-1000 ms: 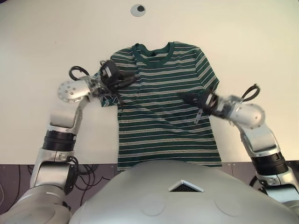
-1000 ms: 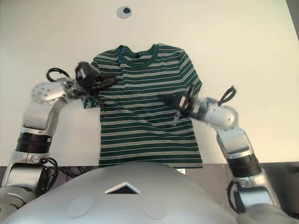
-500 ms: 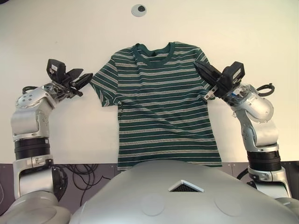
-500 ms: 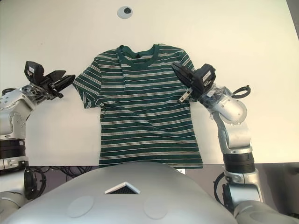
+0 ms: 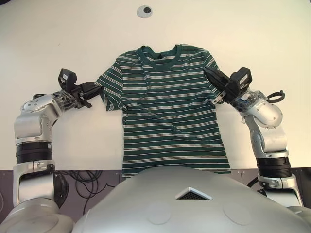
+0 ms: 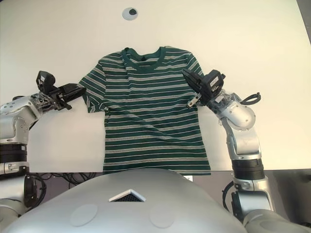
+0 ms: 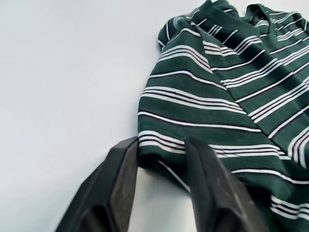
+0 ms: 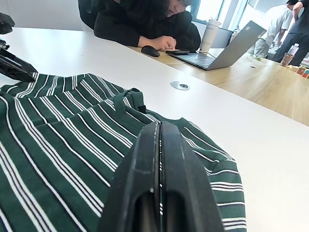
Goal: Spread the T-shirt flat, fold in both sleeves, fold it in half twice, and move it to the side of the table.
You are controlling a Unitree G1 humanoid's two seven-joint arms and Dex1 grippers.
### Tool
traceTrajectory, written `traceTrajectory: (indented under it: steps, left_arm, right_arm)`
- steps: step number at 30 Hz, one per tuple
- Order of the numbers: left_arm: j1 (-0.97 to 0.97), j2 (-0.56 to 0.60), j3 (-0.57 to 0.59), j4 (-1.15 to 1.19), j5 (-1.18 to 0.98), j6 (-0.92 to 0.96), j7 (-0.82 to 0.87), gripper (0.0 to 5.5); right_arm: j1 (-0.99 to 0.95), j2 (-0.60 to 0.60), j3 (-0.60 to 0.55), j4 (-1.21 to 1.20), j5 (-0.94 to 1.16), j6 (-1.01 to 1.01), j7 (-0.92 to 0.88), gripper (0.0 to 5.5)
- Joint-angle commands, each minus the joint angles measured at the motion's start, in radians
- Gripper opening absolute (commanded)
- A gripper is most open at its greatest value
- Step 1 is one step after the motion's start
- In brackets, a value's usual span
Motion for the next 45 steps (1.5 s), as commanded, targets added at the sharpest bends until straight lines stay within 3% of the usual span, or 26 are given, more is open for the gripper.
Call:
traceTrajectory:
  steps: [1,6,17,25,35,39,45]
  left_arm:
    - [-0.001,-0.001,-0.013,0.026,0.023,0.0,0.004,0.86]
    - [-0.028,-0.017,0.006,0.002,-0.002,-0.017,0.006,0.03]
    - [-0.181,-0.16,-0.084,-0.16,-0.074,0.117,0.059,0.03]
    - [-0.225,-0.285,-0.27,-0.108,0.055,0.098,0.157,0.03]
    - [-0.208,-0.335,-0.332,0.012,0.166,0.018,0.209,1.32]
    - [-0.188,-0.335,-0.325,-0.019,0.156,0.014,0.2,1.33]
    - [-0.161,-0.336,-0.309,-0.076,0.145,0.009,0.202,1.33]
  right_arm:
    - [-0.002,0.011,0.001,0.022,-0.023,-0.014,-0.005,0.0]
    - [-0.01,0.015,0.001,0.048,-0.035,-0.029,-0.006,0.0]
    - [-0.052,0.01,-0.011,0.139,-0.097,0.001,-0.064,0.0]
    - [-0.11,0.015,-0.069,0.227,-0.098,0.178,-0.159,0.0]
    - [-0.142,0.014,-0.143,0.236,0.043,0.439,-0.126,1.36]
    - [-0.138,0.006,-0.146,0.234,0.066,0.485,-0.102,1.84]
    - [-0.118,-0.006,-0.179,0.189,0.149,0.585,-0.054,1.84]
